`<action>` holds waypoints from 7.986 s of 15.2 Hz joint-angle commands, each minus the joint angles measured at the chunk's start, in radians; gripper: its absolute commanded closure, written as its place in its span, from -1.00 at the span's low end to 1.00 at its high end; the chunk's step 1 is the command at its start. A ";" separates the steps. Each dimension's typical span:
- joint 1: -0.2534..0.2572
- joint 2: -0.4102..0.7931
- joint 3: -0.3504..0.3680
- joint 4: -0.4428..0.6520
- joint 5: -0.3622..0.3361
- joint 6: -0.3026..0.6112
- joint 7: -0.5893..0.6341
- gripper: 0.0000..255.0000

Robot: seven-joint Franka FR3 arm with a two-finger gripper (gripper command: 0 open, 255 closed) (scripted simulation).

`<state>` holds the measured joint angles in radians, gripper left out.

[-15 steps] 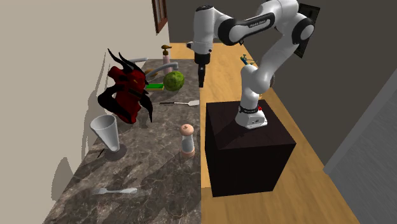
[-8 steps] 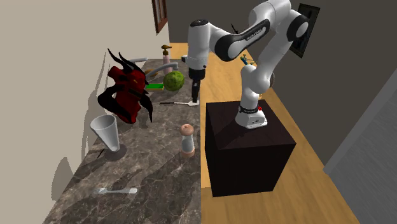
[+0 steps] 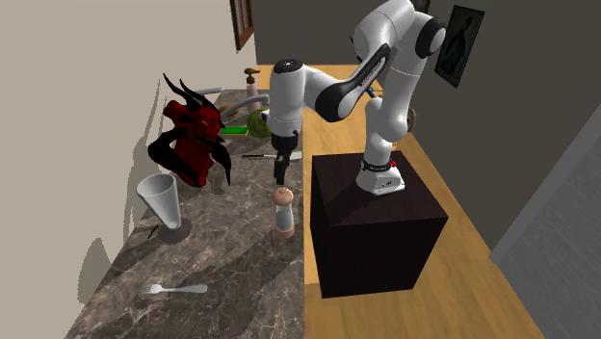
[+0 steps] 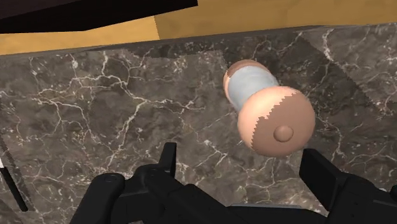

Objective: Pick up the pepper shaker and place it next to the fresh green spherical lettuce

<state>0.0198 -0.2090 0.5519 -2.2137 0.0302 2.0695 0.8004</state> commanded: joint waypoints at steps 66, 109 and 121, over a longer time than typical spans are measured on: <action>-0.011 0.115 0.043 0.468 -0.073 -0.366 0.087 1.00; -0.225 -0.302 -0.566 0.195 -0.076 -0.468 -0.739 1.00; -0.304 -0.187 -0.796 0.304 -0.134 -0.444 -1.035 1.00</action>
<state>-0.2770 -0.4084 -0.2236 -1.9198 -0.1004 1.6209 -0.2060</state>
